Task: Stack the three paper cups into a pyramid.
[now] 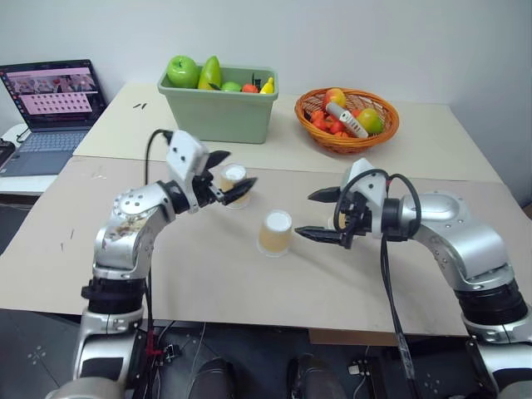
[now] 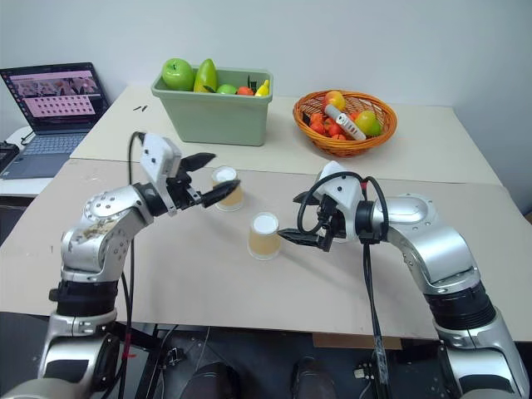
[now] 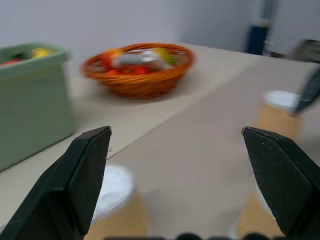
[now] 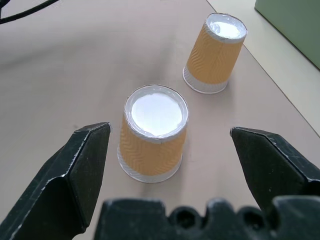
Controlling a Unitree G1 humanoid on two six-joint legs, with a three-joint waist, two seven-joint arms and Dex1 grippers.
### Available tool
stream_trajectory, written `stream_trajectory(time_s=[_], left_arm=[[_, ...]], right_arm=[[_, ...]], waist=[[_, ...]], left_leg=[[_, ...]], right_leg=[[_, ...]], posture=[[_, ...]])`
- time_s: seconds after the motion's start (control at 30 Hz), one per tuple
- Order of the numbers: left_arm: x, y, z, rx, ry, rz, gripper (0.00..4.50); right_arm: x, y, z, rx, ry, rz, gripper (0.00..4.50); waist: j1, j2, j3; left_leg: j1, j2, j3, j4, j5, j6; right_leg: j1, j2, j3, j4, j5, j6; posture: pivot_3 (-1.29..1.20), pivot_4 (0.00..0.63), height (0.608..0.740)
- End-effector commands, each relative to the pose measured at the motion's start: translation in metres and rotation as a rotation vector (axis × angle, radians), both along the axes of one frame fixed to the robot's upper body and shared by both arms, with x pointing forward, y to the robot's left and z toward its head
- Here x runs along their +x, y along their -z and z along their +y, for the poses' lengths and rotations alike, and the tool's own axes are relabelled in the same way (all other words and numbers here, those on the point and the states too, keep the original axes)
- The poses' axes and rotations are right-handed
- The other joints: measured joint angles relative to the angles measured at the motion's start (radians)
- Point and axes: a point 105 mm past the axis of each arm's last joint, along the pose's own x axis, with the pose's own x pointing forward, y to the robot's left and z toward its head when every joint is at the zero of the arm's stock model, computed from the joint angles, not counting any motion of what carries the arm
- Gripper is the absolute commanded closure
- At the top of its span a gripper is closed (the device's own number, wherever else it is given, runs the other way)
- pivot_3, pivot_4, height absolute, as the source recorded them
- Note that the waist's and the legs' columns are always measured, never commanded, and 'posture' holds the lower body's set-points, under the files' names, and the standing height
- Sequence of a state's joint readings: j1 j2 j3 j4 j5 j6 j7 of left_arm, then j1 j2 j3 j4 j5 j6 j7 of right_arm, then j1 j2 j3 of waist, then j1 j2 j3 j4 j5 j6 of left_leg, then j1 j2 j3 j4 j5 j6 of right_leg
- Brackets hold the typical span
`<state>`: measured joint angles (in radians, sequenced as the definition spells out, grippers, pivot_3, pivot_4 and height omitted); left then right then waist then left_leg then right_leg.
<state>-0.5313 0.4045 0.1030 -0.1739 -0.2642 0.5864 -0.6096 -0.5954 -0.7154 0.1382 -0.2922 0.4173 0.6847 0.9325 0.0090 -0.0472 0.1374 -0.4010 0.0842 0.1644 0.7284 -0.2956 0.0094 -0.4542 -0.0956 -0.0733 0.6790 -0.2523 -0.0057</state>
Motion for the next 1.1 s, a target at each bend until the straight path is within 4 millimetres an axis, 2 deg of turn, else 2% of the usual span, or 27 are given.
stream_trajectory(time_s=[0.03, 0.17, 0.43, 0.67, 0.97, 1.1], left_arm=[[-0.001, 0.014, -0.001, 0.040, -0.101, -0.002, 0.02], [0.007, 0.024, -0.008, 0.025, -0.103, 0.030, 0.02], [0.042, 0.039, -0.010, 0.037, -0.082, 0.071, 0.02], [0.069, 0.040, -0.015, 0.035, -0.066, 0.077, 0.02], [0.082, 0.033, -0.035, 0.034, -0.002, 0.056, 0.02], [0.085, 0.032, -0.036, 0.033, 0.004, 0.053, 0.02]], right_arm=[[-0.001, -0.015, 0.003, 0.023, -0.024, -0.058, 0.00], [0.000, -0.016, 0.003, 0.021, -0.027, -0.057, 0.00], [-0.001, -0.020, 0.001, 0.020, -0.025, -0.067, 0.00], [-0.003, -0.021, -0.004, 0.020, -0.004, -0.071, 0.00], [-0.002, -0.021, -0.007, 0.018, 0.016, -0.075, 0.00], [-0.002, -0.021, -0.008, 0.015, 0.024, -0.077, 0.00]], waist=[[0.003, 0.000, 0.000], [0.007, 0.000, 0.000], [0.002, 0.000, 0.000], [0.003, 0.000, 0.000], [0.002, 0.000, 0.000], [0.002, 0.000, 0.000]], left_leg=[[0.000, 0.000, 0.000, 0.000, 0.000, 0.000], [-0.002, 0.000, 0.001, 0.001, 0.000, 0.000], [-0.001, 0.000, 0.003, 0.001, 0.000, 0.000], [-0.003, 0.000, 0.005, 0.001, 0.000, 0.000], [-0.005, -0.001, 0.004, 0.001, 0.000, 0.000], [-0.005, -0.001, 0.004, 0.001, 0.000, 0.000]], right_leg=[[0.000, 0.000, 0.000, 0.000, 0.000, 0.000], [0.000, 0.000, -0.002, 0.000, 0.000, 0.000], [0.000, 0.000, -0.002, 0.000, 0.000, 0.000], [0.000, 0.000, -0.004, -0.001, 0.000, 0.000], [0.000, 0.000, -0.006, -0.002, 0.000, 0.000], [-0.001, 0.000, -0.006, -0.002, 0.000, 0.000]], posture=[[0.00, 0.150, 0.708], [0.00, 0.150, 0.708], [0.00, 0.150, 0.708], [0.00, 0.150, 0.708], [0.00, 0.150, 0.708], [0.00, 0.150, 0.708]])
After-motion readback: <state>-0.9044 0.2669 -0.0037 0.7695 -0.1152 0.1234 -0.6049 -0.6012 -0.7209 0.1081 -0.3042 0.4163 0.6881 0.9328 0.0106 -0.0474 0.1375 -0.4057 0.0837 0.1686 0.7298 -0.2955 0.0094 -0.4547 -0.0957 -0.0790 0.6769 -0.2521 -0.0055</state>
